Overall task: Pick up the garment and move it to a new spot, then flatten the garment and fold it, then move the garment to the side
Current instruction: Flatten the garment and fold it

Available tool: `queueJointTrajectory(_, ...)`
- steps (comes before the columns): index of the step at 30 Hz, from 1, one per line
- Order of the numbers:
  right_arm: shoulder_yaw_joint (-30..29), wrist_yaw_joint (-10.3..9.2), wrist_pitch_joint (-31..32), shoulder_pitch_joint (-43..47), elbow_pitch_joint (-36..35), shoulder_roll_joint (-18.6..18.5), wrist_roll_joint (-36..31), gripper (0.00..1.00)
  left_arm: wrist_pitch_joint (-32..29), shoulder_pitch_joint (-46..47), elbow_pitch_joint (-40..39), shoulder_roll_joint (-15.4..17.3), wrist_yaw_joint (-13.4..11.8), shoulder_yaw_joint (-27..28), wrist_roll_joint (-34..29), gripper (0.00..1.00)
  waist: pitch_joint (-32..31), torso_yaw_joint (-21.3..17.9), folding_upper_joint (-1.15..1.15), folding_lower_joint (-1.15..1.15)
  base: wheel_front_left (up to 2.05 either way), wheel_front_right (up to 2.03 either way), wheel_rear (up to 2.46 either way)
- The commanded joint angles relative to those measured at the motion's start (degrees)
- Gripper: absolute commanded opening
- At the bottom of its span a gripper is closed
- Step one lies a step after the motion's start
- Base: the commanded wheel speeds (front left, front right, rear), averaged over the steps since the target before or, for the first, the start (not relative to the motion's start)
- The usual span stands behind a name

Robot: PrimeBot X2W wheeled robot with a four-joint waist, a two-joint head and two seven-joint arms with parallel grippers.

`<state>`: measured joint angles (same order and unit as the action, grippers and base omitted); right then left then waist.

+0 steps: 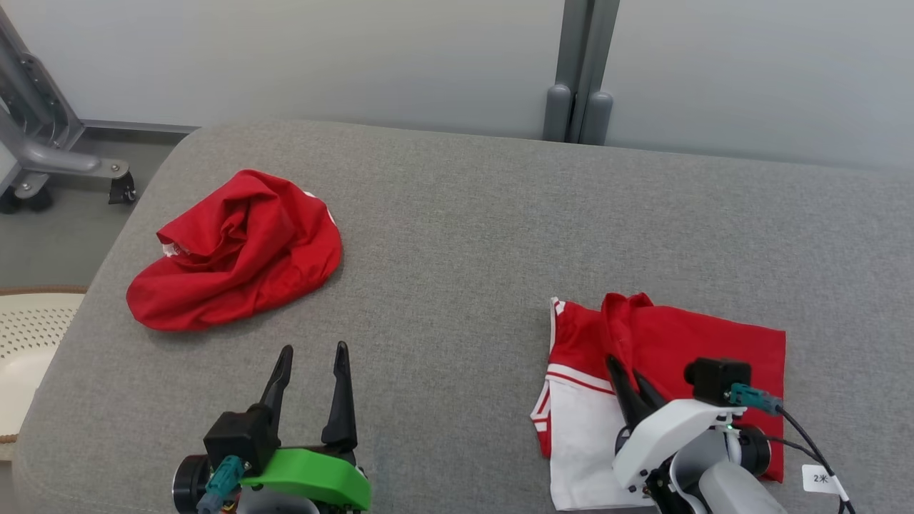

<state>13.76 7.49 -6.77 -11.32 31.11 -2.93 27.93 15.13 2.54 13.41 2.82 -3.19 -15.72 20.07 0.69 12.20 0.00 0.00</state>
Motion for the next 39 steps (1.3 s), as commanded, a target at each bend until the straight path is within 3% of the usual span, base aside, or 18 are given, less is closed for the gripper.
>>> queueJointTrajectory(1, 1.22, -0.02, -0.79, -0.51, 0.63, 0.01, 1.45, 0.0, 0.03, 0.69, 0.18, 0.17, 0.15, -0.1, -0.25, 1.0, 0.13, 0.2, 0.0, 0.0, 0.0, 0.0, 0.0)
queueJointTrajectory(5, 4.58, -0.01, -2.37, -1.08, 2.24, -0.01, 4.4, 0.0, 0.02, 0.63, 0.19, 0.17, -0.05, -0.31, 0.02, 1.0, 0.2, 0.21, 0.0, 0.0, 0.0, 0.0, 0.0)
queueJointTrajectory(6, 5.62, -0.01, -2.77, -1.27, 2.41, 0.01, 5.26, 0.33, 0.03, 0.62, 0.2, 0.17, -0.1, -0.37, 0.1, 1.0, 0.2, 0.18, 0.0, 0.0, 0.0, 0.0, 0.0)
queueJointTrajectory(7, 6.71, -0.01, -3.3, -1.47, 2.63, 0.02, 6.13, 1.0, 0.03, 0.57, 0.22, 0.17, -0.18, -0.41, 0.17, 1.0, 0.17, 0.12, 0.0, 0.0, 0.0, 0.0, 0.0)
queueJointTrajectory(13, 14.15, -0.02, -4.54, -3.37, 2.03, -0.07, 12.01, 1.0, 0.03, 0.39, 0.5, 0.17, -0.35, -0.51, 0.38, 1.0, -0.13, -0.52, 0.0, 0.0, 0.0, 0.0, 0.0)
queueJointTrajectory(18, 15.53, -0.02, -5.35, -5.26, 1.76, -0.08, 13.45, 1.0, 0.03, 0.1, 0.51, 0.17, -0.64, -0.51, 0.86, 1.0, -0.66, -1.54, 0.0, 0.0, 0.0, 0.0, 0.0)
queueJointTrajectory(22, 11.37, -0.02, -5.8, -6.01, 1.59, -0.53, 10.75, 1.0, 0.03, -0.32, 0.07, 0.17, -0.67, -0.6, 0.78, 1.0, -1.05, -2.96, 0.0, 0.0, 0.0, 0.0, 0.0)
queueJointTrajectory(32, -1.17, -0.02, -7.46, 1.28, -9.49, -12.11, -2.04, 1.0, 0.02, 0.09, -3.38, 0.17, -0.69, -1.17, 1.06, 1.0, -1.59, -7.36, 0.0, 0.0, 0.0, 0.0, 0.0)
queueJointTrajectory(39, -8.6, -0.02, -8.37, 9.19, -19.25, -12.64, -9.31, 1.0, 0.02, -1.22, -4.9, 0.17, -0.45, -1.44, 0.97, 1.0, -2.02, -9.29, 0.0, 0.0, 0.0, 0.0, 0.0)
